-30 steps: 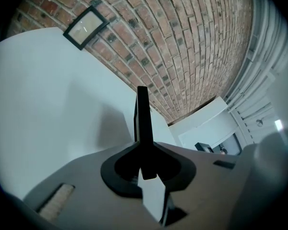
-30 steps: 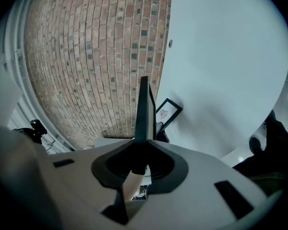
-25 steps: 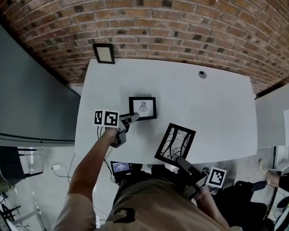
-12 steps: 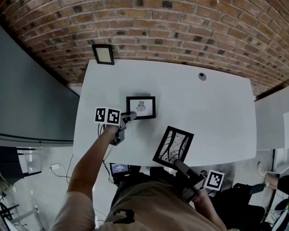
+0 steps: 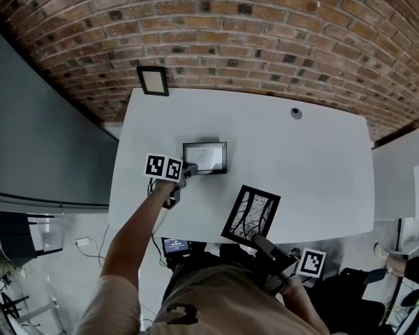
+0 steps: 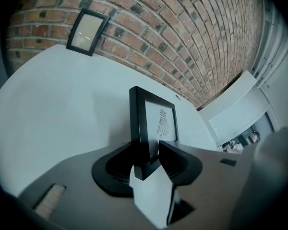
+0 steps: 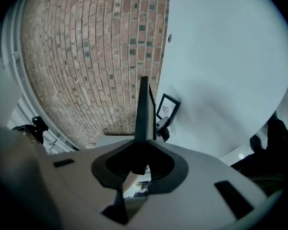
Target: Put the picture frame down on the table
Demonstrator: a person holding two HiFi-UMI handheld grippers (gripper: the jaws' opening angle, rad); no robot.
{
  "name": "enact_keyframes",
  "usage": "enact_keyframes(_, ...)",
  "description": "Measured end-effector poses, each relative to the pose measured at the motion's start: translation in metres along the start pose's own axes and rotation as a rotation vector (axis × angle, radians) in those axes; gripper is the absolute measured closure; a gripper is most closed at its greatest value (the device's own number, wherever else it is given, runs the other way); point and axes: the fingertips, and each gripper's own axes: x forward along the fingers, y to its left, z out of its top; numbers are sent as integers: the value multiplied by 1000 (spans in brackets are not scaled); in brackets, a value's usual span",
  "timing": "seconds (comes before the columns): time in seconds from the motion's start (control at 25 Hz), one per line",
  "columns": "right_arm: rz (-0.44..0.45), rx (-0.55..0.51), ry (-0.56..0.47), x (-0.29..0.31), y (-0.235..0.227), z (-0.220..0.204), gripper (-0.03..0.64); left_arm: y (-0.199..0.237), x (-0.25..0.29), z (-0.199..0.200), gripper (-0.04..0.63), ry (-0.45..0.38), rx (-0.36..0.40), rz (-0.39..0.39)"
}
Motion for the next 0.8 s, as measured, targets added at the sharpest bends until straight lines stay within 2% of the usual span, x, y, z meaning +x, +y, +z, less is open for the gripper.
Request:
enact_keyframes(0.16, -4, 1, 7, -5, 1, 1, 560, 8, 2, -5, 408, 22, 45, 67)
enact_keyframes(0.36, -6, -3, -11, -8, -2, 3, 560, 13, 7, 2, 397, 49, 115, 102)
enact_keyframes(0.6, -14, -8, -6, -6, -2, 4, 560, 24, 4, 7, 364, 59, 290, 247)
enact_keyframes(0.8, -13, -11, 4, -3, -1, 3, 560, 23, 4, 6, 364, 65, 321, 241)
